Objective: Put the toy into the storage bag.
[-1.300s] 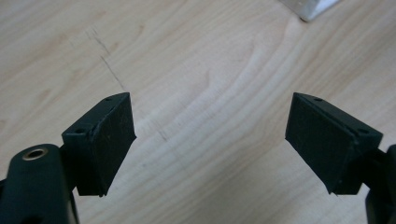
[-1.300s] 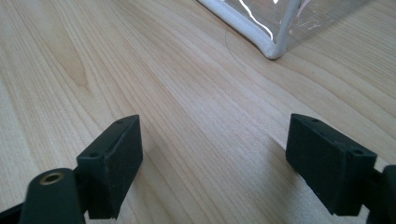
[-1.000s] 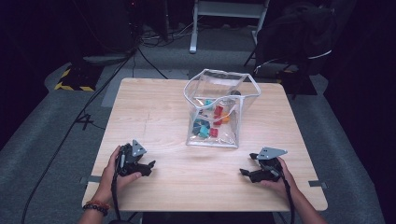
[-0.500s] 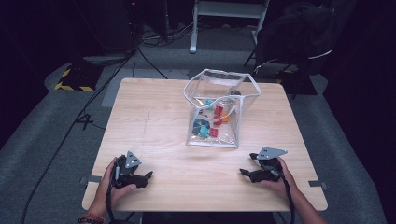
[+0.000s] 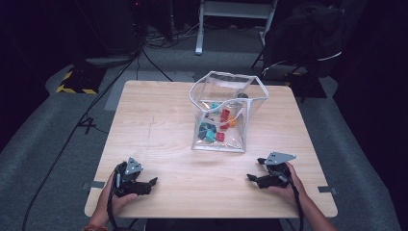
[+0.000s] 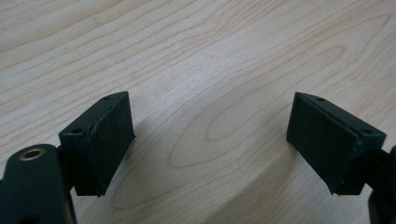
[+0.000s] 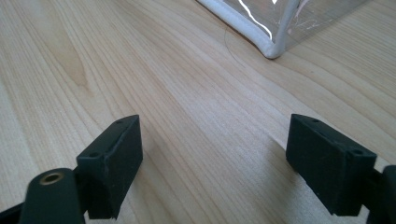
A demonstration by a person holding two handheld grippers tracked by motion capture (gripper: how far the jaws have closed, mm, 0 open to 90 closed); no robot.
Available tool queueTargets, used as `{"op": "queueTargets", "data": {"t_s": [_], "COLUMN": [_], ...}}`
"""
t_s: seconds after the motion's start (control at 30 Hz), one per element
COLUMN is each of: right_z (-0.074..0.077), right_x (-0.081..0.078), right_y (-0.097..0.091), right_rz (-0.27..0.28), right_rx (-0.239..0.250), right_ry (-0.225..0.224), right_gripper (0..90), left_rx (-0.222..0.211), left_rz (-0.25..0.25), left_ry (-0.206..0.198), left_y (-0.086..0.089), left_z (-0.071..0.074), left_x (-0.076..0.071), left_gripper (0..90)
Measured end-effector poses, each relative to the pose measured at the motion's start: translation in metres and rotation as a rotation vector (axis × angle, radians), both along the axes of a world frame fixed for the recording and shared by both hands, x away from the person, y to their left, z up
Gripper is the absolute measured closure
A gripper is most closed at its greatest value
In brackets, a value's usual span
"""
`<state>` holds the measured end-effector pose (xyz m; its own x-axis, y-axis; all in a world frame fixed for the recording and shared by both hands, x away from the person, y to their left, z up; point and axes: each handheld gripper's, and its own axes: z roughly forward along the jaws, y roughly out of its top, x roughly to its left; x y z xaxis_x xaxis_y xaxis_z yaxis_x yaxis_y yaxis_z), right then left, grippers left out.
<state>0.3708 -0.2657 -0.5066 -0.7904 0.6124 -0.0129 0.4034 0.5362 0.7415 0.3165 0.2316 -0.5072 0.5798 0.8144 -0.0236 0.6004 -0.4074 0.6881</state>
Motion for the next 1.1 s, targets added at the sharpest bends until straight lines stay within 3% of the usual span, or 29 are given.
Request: {"op": "queueTargets", "data": {"t_s": [0.2,0.3,1.1], "right_z": [0.0001,-0.0001,-0.0001], "right_x": [-0.0026,-0.0008,-0.0008], "right_y": [-0.0002,-0.0008,-0.0008], "right_rz": [-0.001,-0.002,-0.003], "right_rx": [-0.006,0.002,0.0], "right_ry": [-0.02,0.004,0.003], "right_gripper": [19.0,18.8,18.4], "left_rx": [0.002,0.0,0.0], "left_rz": [-0.001,-0.001,-0.001], "left_ry": [0.001,0.002,0.002], "left_y": [0.0,-0.0002,-0.0003], "left_z": [0.0,0.0,-0.0001], "left_x": [0.0005,0.001,0.001], "left_gripper": [14.8,14.5,14.4]}}
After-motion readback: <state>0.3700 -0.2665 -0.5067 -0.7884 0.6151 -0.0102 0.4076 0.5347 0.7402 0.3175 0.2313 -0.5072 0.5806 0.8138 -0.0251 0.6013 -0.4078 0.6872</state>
